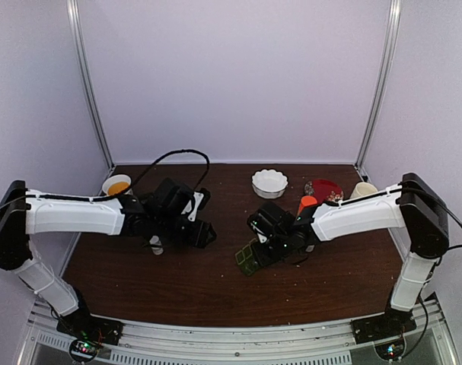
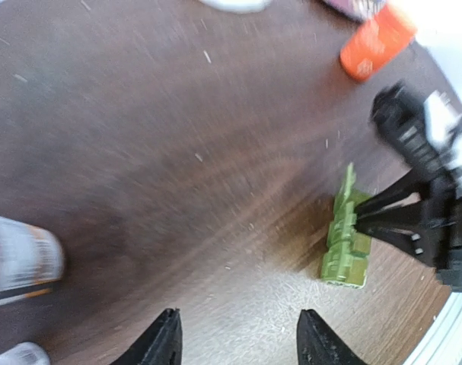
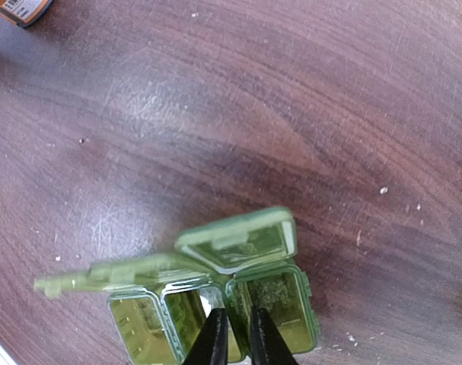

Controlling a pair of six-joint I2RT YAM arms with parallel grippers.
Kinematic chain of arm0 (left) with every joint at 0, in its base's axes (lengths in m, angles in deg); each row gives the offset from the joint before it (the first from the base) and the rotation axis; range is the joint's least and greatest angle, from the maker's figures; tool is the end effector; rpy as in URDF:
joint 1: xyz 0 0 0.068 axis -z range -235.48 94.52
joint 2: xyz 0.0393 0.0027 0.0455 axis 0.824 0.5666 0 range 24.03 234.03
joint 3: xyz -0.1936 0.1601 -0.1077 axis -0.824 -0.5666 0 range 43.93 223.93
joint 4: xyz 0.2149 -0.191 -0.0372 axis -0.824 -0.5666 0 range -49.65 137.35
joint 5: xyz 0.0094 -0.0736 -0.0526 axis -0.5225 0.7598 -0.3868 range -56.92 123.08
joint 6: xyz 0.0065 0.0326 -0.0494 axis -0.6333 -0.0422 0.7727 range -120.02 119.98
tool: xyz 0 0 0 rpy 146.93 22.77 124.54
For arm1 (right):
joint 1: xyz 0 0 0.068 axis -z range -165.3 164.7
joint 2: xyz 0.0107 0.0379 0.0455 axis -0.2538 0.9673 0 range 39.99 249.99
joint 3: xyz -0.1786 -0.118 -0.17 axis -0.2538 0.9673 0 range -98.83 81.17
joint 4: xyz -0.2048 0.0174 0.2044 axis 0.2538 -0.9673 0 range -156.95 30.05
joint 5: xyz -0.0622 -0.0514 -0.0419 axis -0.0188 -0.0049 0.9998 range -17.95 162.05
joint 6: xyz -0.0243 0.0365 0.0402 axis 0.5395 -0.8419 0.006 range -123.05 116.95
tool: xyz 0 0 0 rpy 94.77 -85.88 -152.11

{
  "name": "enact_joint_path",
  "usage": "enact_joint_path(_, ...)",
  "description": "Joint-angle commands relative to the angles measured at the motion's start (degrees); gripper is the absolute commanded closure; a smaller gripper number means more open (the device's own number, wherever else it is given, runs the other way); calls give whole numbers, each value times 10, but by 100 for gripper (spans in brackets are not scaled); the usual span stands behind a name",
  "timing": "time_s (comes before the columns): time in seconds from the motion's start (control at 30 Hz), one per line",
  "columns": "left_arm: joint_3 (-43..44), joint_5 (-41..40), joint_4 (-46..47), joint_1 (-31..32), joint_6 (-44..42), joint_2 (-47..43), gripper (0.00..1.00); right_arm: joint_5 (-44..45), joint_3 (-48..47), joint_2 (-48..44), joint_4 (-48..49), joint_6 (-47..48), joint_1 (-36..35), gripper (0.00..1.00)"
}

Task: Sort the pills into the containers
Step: Position the pill container at the center of the board.

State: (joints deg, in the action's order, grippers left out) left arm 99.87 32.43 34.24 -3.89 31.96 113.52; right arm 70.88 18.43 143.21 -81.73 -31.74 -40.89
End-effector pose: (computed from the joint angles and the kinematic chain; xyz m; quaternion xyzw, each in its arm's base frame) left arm 0.2246 -0.2826 0.1904 0.1562 0.9161 -0.2422 0.2788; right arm 0.2159 0.3168 0.1340 -0.2282 0.9436 0.1682 0.1711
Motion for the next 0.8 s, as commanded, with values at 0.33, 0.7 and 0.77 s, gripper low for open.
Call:
enact_joint_path(0.33,-33,-130,-97,-67,-44,-236,42,27,-43,28,-39,20,-7,89)
enact_joint_path(0.7,-48,-149,-131,-100,-57,-283,42,51,-76,37,-44,26,-6,100)
enact_joint_path(0.77,-50,-152,-132,-106,-59,-288,41,57,-87,40,-42,24,-2,100)
